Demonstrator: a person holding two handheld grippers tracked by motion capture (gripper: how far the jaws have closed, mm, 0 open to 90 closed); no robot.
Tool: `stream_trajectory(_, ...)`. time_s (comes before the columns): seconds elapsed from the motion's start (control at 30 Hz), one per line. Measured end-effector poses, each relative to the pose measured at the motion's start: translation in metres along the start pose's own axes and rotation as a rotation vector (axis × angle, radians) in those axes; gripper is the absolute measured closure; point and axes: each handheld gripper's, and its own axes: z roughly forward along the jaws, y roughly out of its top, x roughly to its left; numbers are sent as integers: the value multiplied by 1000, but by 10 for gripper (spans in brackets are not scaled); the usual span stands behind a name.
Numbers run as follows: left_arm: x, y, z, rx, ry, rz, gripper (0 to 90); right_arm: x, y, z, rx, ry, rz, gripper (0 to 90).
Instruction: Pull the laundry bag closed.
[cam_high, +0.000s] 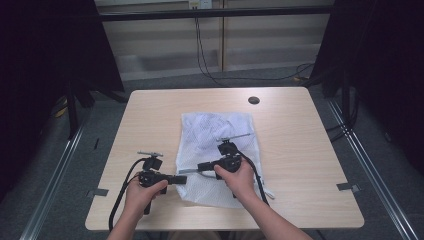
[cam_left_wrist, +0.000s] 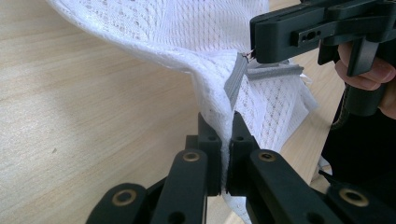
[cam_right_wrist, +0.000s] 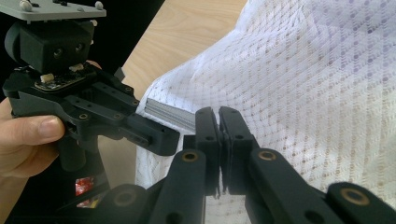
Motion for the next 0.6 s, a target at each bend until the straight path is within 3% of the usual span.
stream_trajectory(0.6, 1, 0, 0, 7, -3, -14, 879, -3, -2, -1, 2, 12, 13, 871)
